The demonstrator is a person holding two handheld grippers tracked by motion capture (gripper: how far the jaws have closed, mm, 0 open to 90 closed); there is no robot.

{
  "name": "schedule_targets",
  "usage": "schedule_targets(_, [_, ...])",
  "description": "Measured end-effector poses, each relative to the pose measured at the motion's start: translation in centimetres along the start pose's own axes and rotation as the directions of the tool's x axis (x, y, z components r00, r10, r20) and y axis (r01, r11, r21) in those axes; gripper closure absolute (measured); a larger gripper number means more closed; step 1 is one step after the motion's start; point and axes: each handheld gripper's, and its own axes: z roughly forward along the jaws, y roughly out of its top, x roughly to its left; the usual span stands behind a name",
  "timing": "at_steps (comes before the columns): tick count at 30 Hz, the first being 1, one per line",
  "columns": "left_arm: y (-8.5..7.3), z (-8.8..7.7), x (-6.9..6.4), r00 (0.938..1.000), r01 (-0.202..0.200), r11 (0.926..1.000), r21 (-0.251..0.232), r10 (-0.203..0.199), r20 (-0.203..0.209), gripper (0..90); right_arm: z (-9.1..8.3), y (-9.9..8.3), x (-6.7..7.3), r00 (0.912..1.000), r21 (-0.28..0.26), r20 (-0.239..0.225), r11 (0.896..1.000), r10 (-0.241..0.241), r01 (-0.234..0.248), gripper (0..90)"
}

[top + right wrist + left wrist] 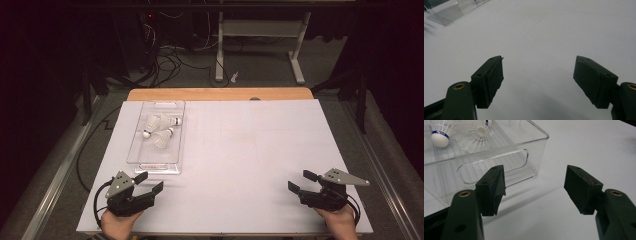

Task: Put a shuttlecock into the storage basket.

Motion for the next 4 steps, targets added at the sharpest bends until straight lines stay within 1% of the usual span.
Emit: schedule_targets(4, [0.04,0.06,0.01,1.0000,0.002,1.0000,0.000,-0.002,0.002,34.1,-0.05,-0.03,-0.13,1.0000,-0.004,0.002,1.000,0.006,-0.006,24.5])
